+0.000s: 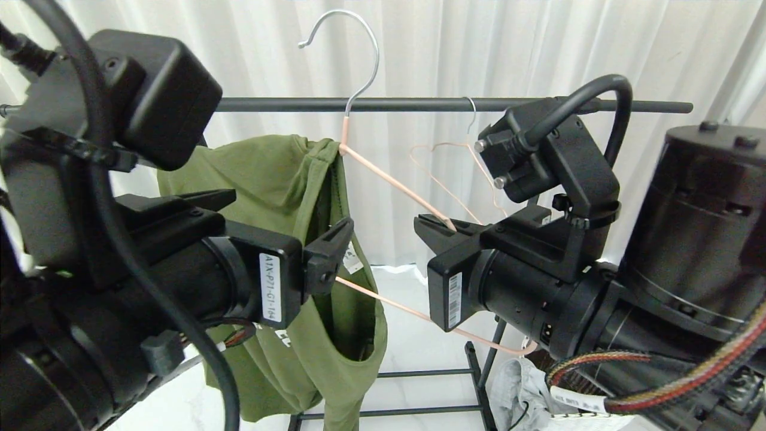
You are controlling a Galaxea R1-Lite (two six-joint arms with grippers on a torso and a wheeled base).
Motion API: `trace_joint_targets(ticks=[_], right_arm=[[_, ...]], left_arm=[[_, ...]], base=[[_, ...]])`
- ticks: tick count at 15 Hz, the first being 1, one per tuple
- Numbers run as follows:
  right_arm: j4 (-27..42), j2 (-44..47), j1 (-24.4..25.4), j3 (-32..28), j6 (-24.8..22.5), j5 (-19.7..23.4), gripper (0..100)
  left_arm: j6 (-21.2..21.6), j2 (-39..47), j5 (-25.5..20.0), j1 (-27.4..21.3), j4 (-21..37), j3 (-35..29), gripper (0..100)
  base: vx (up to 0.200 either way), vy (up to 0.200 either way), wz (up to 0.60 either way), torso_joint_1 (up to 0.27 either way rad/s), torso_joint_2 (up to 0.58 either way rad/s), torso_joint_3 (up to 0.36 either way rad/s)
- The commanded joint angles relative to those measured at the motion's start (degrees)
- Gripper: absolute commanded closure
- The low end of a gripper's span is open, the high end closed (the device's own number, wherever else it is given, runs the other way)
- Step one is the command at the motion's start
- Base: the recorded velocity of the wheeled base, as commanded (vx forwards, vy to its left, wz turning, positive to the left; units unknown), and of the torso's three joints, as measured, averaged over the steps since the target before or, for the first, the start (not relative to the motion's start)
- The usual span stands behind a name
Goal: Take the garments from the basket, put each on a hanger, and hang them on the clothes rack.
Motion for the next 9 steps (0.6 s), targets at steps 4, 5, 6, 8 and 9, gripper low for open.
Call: trace_joint_targets(ticks=[4, 5, 6, 8, 9], right_arm=[[0.0, -4.0, 0.0, 2.8, -3.8, 0.0, 100], [0.1, -5.0, 0.0, 4.4, -4.0, 0.0, 100], [0.1, -5.5, 0.1, 5.6, -4.6, 0.1, 100], [0.0, -6.2, 1.3, 6.5, -5.4, 0.0, 100], [0.1, -6.2, 1.8, 6.6, -5.5, 0.0, 100]], left_arm=[[16.1, -14.7, -1.4, 1.8, 0.0, 8.8, 0], [20.4, -17.6, -4.1, 5.9, 0.1, 9.4, 0], [24.1, -18.8, -6.4, 8.6, 0.1, 9.4, 0], [32.3, -20.1, -16.0, 14.9, 0.1, 9.4, 0], [34.5, -19.9, -20.3, 16.7, 0.0, 9.2, 0]], base=[[0.0, 0.0, 0.0, 0.0, 0.0, 0.0], [0.0, 0.0, 0.0, 0.0, 0.0, 0.0], [0.0, 0.0, 0.0, 0.0, 0.0, 0.0], [0.0, 0.0, 0.0, 0.0, 0.0, 0.0], [0.0, 0.0, 0.0, 0.0, 0.0, 0.0]])
